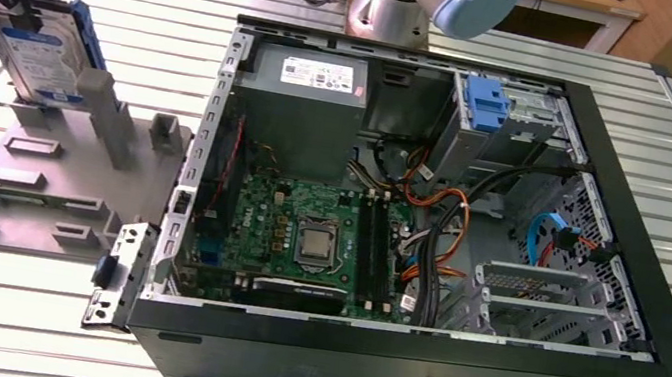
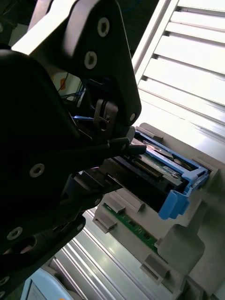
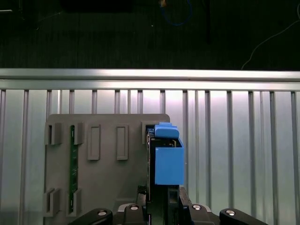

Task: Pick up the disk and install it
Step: 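Pick up the disk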

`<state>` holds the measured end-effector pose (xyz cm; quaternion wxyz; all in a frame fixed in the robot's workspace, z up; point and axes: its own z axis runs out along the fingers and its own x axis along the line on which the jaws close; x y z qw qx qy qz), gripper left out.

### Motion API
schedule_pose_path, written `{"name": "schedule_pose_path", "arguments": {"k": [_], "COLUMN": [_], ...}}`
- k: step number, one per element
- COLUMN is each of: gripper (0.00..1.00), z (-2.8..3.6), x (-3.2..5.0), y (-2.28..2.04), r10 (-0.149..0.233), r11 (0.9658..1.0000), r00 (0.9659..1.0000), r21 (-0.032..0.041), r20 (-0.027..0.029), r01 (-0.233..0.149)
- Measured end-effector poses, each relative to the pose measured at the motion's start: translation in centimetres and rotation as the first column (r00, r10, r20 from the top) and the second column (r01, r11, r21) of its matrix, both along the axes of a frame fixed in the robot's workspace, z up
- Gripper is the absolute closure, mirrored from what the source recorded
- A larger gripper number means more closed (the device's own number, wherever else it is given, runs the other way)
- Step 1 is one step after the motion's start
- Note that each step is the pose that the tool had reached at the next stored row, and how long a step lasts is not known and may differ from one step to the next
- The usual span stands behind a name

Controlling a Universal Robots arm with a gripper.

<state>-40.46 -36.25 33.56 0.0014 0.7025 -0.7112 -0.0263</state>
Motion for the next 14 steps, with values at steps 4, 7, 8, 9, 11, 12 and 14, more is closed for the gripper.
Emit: {"name": "schedule_pose_path", "arguments": {"k": [4, 7, 8, 9, 11, 12, 14], "gripper": [0.65, 0.65, 0.65, 0.65, 0.65, 0.65, 0.65], "z": [0.11, 0.12, 0.12, 0.13, 0.19, 0.26, 0.39], "x": [0.00, 0.00, 0.00, 0.00, 0.00, 0.00, 0.00], "y": [0.00, 0.00, 0.00, 0.00, 0.00, 0.00, 0.00], "r10": [0.000, 0.000, 0.000, 0.000, 0.000, 0.000, 0.000], "r11": [1.0000, 1.0000, 1.0000, 1.0000, 1.0000, 1.0000, 1.0000], "r00": [1.0000, 1.0000, 1.0000, 1.0000, 1.0000, 1.0000, 1.0000], "r21": [-0.0001, -0.0001, -0.0001, -0.0001, -0.0003, -0.0003, -0.0002], "r20": [-0.0002, -0.0002, -0.0002, -0.0002, -0.0005, -0.0006, -0.0003], "r01": [0.000, 0.000, 0.000, 0.000, 0.000, 0.000, 0.000]}}
